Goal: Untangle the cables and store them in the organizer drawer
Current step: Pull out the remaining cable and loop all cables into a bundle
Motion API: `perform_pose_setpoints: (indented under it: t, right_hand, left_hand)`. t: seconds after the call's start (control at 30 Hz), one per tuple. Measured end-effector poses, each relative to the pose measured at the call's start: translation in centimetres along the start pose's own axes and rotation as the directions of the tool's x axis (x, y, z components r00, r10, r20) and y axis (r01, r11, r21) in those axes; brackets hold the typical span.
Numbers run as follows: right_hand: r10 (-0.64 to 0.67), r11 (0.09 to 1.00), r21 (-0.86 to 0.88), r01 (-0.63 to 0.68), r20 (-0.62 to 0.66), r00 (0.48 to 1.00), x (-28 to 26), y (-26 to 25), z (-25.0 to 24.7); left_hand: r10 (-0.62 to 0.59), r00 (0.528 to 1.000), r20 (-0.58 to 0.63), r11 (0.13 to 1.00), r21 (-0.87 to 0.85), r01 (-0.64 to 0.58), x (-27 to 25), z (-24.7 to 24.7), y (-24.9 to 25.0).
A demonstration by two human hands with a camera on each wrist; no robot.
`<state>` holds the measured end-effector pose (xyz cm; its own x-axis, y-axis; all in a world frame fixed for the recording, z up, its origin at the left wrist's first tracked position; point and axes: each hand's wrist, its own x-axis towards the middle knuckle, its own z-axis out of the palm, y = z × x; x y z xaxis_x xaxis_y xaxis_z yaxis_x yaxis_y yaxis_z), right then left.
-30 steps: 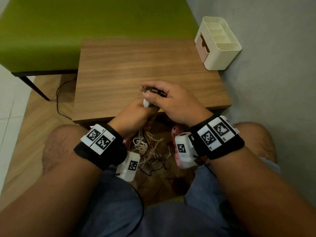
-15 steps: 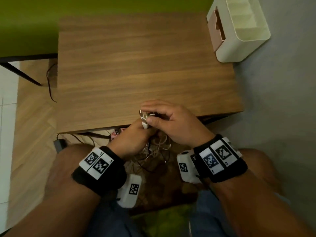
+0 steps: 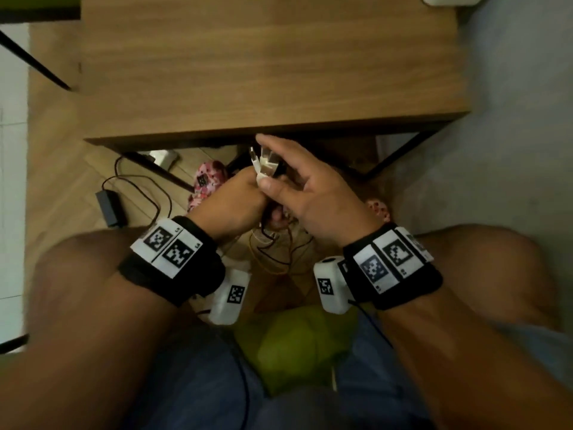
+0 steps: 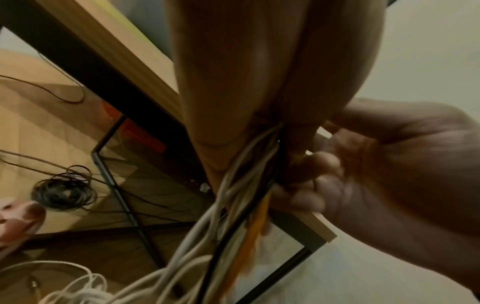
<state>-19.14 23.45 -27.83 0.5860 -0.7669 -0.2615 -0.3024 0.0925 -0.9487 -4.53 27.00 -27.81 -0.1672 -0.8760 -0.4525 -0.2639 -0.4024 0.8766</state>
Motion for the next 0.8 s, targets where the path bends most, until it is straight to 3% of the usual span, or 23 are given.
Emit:
perform_pose_setpoints:
  t: [0.17, 0.27, 0.33, 0.43, 0.5, 0.53, 0.6, 0.7, 0.8]
  right_hand:
    - [0.006, 0.986, 0.164, 0.018, -0.145, 0.989, -1.1, 0.3, -2.3]
    - [-0.028, 0.987, 0.147, 0.061, -0.214, 0.976, -0.3, -0.2, -4.2]
    - [-0.049, 0.988, 0.135, 0.073, -0.175, 0.983, 0.4, -0.7, -4.0]
    - [-0.011, 0.991, 0.137, 0.012, -0.008, 1.0, 1.7, -0.9, -1.4]
    - [0.025, 0.999, -0.027, -0.023, 0.08, 0.996, 2.7, 0.2, 0.6]
    - [0.04, 0.997, -0.072, -0.034, 0.086, 0.996, 3.2, 1.1, 1.2]
    - [0.097, 0.994, 0.053, -0.098, 0.016, 0.995, 4.1, 3.6, 1.6]
    - [0.334, 0.923, 0.262, -0.284, -0.173, 0.927, 5.3, 8.7, 1.3]
    - [0.552, 0.834, 0.165, -0.527, -0.241, 0.798, 6.5, 14.8, 1.4]
  left_hand:
    - [-0.187, 0.978, -0.09, 0.982, -0.013, 0.187, -2.8, -2.4, -2.0]
    - [-0.174, 0.975, -0.142, 0.984, 0.023, 0.179, -3.2, -4.6, -1.7]
    - [-0.174, 0.98, -0.093, 0.983, 0.046, 0.179, -2.8, -4.7, -1.7]
    - [-0.186, 0.982, -0.026, 0.982, 0.021, 0.187, -1.9, -3.2, -2.2]
    - [-0.161, 0.987, -0.009, 0.987, -0.008, 0.161, -1.0, -2.3, -2.8]
    - [-0.16, 0.987, -0.005, 0.987, -0.011, 0.16, -0.5, -2.0, -3.2]
    - [-0.191, 0.982, -0.004, 0.981, -0.04, 0.19, 0.7, -1.7, -4.8]
    - [-0.241, 0.969, -0.054, 0.97, 0.018, 0.242, 2.8, -1.6, -7.8]
    - [-0.318, 0.936, -0.15, 0.947, 0.002, 0.322, 4.6, -1.6, -10.4]
